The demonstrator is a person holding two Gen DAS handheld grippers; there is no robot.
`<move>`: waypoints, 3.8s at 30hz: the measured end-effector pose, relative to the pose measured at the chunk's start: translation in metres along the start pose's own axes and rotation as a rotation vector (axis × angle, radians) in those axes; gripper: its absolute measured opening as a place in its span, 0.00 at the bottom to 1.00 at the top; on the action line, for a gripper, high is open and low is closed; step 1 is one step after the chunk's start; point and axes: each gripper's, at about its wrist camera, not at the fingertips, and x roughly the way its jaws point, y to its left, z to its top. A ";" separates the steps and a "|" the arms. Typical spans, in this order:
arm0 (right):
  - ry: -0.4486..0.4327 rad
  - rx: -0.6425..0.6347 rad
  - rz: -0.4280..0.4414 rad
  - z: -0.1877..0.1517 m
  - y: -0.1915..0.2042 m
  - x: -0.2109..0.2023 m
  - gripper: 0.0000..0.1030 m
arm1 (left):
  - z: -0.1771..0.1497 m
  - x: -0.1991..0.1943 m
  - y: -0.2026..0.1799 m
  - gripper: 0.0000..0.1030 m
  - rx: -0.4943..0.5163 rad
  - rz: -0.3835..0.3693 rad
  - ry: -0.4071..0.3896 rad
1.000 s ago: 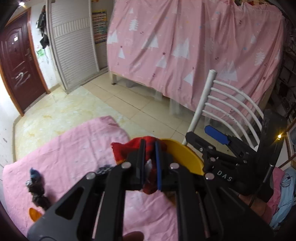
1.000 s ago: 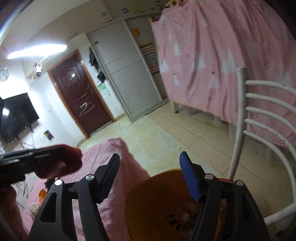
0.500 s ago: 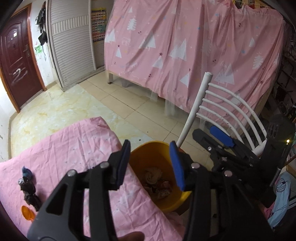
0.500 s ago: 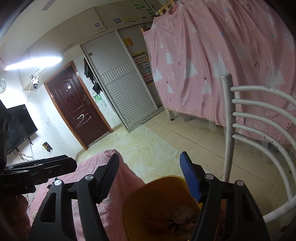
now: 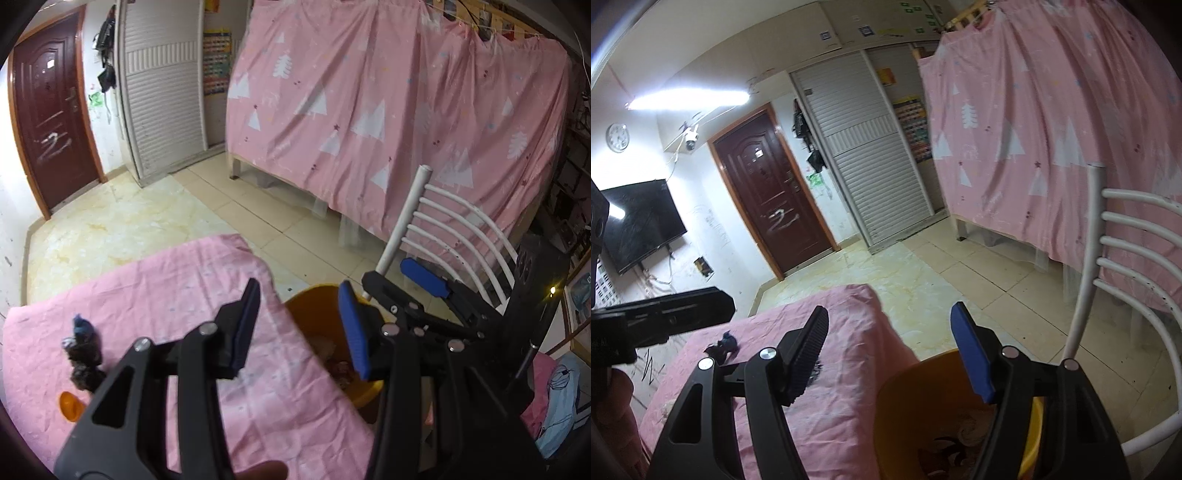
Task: Collect trash
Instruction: 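Carry the red cloth and Hello Kitty bag to the yellow bin and release both, then grasp the orange plastic bowl with the left tool while the right tool grasps the black plastic bag, then carry the orange bowl and black bag to the yellow bin and open both tools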
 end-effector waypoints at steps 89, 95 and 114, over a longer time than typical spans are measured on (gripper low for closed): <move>0.483 -0.436 0.193 -0.087 0.284 0.182 0.25 | -0.148 -0.064 0.291 0.39 -0.321 0.200 0.076; 0.424 -0.422 0.195 -0.073 0.277 0.164 0.25 | -0.137 -0.072 0.280 0.39 -0.301 0.217 0.053; 0.227 -0.273 0.144 -0.016 0.183 0.098 0.25 | -0.082 -0.067 0.211 0.39 -0.181 0.208 -0.001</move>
